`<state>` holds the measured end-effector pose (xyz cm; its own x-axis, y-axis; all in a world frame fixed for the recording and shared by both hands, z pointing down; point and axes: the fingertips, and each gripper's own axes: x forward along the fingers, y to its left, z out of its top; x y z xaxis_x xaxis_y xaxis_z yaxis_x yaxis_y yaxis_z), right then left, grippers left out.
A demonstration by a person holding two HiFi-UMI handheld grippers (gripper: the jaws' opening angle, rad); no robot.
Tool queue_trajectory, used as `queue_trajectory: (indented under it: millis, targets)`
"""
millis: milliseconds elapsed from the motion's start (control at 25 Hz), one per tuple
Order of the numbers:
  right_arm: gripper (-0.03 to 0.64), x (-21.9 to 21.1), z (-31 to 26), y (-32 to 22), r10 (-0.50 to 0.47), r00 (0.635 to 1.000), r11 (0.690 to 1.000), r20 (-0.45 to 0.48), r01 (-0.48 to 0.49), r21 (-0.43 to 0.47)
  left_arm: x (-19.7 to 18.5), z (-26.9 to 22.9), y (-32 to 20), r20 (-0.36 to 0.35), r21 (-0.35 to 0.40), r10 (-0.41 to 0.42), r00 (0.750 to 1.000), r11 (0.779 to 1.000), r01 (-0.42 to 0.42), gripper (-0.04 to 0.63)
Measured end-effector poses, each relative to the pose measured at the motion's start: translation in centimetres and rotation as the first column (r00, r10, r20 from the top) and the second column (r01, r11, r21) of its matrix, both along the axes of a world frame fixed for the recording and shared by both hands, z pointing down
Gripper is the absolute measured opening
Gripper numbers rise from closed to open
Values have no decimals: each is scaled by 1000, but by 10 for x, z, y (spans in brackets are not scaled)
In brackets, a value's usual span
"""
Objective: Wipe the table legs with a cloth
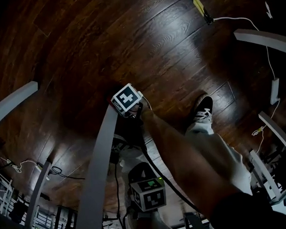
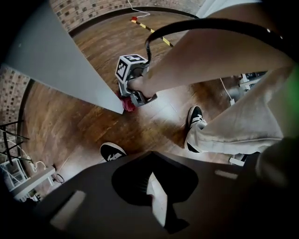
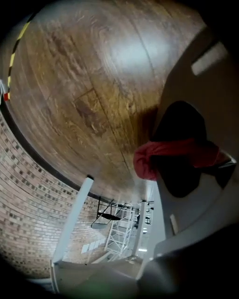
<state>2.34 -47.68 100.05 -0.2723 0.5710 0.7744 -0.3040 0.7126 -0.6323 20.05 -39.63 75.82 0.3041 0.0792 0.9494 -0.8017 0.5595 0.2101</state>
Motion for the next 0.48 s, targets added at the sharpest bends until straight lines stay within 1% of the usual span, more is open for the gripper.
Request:
queue_trajectory:
  millis: [80,200,360,480]
  targets:
    - [54,-10,7,4,-46,999,999,28,46,2,3,1,-4,12,14,-4,1000,1000,4,2]
    - [51,-17,9,13,-78,996,996,41,80,-51,0,0,-9,44,51,-12,999,999,10,2]
    - [52,-23,-22,10,-29,992,990,121,46,-136,-7,3,-18,72,72,-10,997,997,5,2]
    - [54,-20,-67,13,14,986,982,168,18,-188,-5,-8,-26,58,83,-14,998,996,9,3]
